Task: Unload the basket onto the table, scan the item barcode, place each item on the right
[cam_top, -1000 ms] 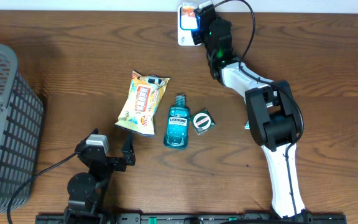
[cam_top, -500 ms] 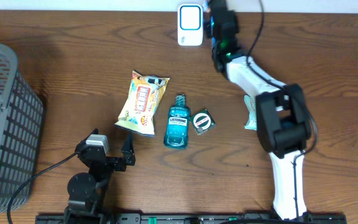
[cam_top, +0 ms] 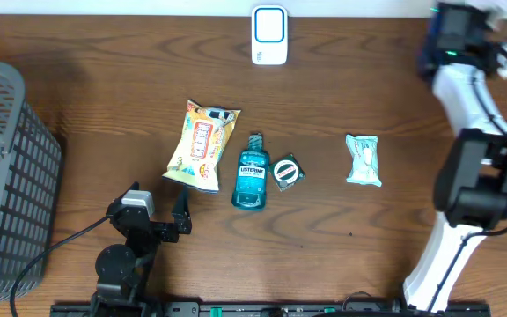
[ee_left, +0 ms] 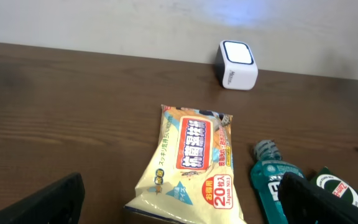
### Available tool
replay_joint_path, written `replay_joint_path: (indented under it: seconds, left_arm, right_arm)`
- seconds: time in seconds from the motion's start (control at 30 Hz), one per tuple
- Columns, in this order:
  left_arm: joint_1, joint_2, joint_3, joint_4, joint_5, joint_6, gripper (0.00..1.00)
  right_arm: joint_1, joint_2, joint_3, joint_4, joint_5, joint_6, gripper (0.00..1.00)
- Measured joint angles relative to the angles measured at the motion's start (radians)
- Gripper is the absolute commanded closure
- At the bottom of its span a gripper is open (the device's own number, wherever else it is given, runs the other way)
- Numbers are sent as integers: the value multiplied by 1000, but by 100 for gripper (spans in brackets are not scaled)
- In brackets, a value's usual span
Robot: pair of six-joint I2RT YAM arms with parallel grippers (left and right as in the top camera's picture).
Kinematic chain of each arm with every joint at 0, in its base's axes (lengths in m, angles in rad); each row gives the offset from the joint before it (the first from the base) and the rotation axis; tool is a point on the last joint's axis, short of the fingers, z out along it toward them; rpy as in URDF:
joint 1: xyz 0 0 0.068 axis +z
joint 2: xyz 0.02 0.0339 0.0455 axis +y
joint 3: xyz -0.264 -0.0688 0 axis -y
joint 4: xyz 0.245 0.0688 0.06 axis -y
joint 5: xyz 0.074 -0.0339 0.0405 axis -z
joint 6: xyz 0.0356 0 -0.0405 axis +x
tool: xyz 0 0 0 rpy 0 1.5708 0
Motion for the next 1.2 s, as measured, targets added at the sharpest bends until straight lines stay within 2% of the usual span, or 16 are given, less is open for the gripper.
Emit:
replay_joint_path:
  seconds: [0.1,0.23,0.3,0.43,0.67,0.8,0.9,0.97,1.1,1.2]
  left_arm:
    - [0,0,0,0,0,0,2]
    - [0,0,0,0,0,0,2]
    - [0,0,0,0,0,0,2]
    - [0,0,0,0,0,0,2]
    - [0,0,0,0,0,0,2]
    - [0,0,0,0,0,0,2]
    - [0,0,0,0,0,0,2]
    - [0,0,0,0,0,0,2]
    - [0,0,0,0,0,0,2]
    - [0,0,0,0,0,0,2]
  right_arm:
    - [-117,2,-1,-169,-78,152,99]
    - [-243,2,-1,-245,-260,303,99]
    - [-300,2,-2,-252,-356,357,95]
    - [-409,2,-13,-255,-536,431,67]
    - [-487,-1,-19,-257,-694,472,31]
    - [-477,-35,-25,-258,-817,470,22]
    - [-464,-113,-31,-263,-1006,475,13]
    - [-451,-183,-31,-268,-1152,480,1]
    - [-413,-325,-29,-321,-1457,484,1]
    - [-365,-386,-25,-402,-1597,486,1]
